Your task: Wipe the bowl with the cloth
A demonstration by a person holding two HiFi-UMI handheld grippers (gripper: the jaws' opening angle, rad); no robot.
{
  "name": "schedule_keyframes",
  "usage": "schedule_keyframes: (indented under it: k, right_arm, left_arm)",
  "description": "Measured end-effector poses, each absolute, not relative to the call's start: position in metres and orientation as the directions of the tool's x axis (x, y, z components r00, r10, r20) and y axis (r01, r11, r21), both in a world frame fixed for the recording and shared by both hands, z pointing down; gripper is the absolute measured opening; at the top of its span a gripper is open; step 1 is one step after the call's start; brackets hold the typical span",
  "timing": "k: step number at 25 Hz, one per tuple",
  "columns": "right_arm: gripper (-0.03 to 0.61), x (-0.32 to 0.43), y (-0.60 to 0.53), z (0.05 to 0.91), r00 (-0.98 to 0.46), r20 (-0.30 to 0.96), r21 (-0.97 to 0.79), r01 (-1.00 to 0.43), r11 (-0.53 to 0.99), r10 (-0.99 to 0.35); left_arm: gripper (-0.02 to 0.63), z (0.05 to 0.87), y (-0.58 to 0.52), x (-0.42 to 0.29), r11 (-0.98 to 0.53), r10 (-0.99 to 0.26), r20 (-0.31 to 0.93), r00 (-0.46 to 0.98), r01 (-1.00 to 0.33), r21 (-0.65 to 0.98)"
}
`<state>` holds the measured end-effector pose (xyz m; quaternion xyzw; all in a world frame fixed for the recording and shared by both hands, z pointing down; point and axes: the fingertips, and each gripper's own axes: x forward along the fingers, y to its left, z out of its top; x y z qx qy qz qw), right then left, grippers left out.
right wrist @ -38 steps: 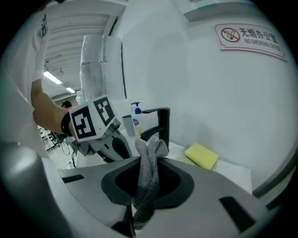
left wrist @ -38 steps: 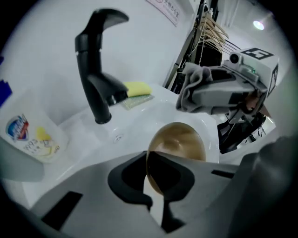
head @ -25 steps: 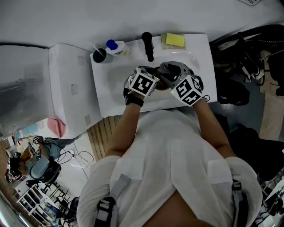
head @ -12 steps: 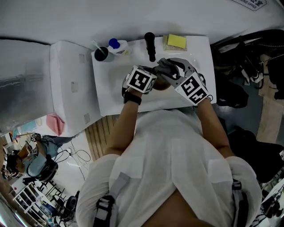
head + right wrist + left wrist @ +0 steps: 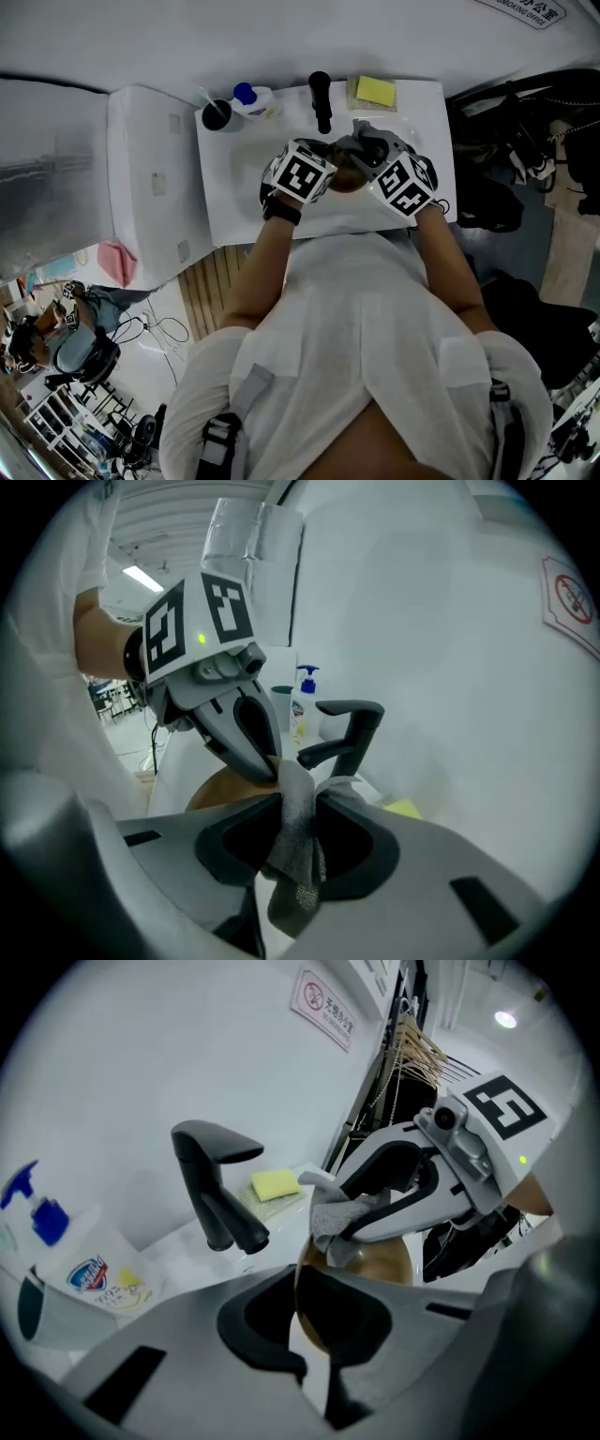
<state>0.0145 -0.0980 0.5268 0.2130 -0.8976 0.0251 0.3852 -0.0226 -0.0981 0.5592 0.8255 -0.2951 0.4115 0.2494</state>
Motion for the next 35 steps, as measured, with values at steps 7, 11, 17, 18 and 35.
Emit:
schedule_keyframes:
  k: [7, 11, 17, 18, 35]
  right_arm:
    - [0.106, 0.008, -0.084, 0.547, -0.523, 0.804, 0.184, -0.233, 0.955, -0.283]
    - [0.062, -0.002, -0.085, 0.547, -0.491, 0.818, 0.273, -0.129, 0.953, -0.3]
    - [0.051, 0.002, -0.096, 0.546, -0.488, 0.806, 0.205, -0.299, 0.932, -0.334]
    - [0.051, 0.005, -0.098, 0.546, -0.494, 0.798, 0.182, -0.35, 0.919, -0.346]
    - [0.087, 0.013, -0.083, 0.56, -0.448, 0.833, 0.205, -0.294, 0.934, -0.324]
  left_arm:
    - [0.017, 0.55, -0.091, -0.012, -0.822, -0.248, 0.861, 0.444, -0.567, 0.055]
    - [0.015, 0.548, -0.087, -0.004, -0.873, -0.214, 0.879, 0.426, -0.487, 0.024]
    - [0.015, 0.542, -0.096, -0.01, -0.827, -0.284, 0.871, 0.401, -0.562, -0.011]
    - [0.015, 0.541, -0.098, -0.012, -0.808, -0.304, 0.863, 0.404, -0.589, -0.009]
    - [0.018, 0.55, -0.089, -0.011, -0.893, -0.203, 0.899, 0.388, -0.451, -0.007]
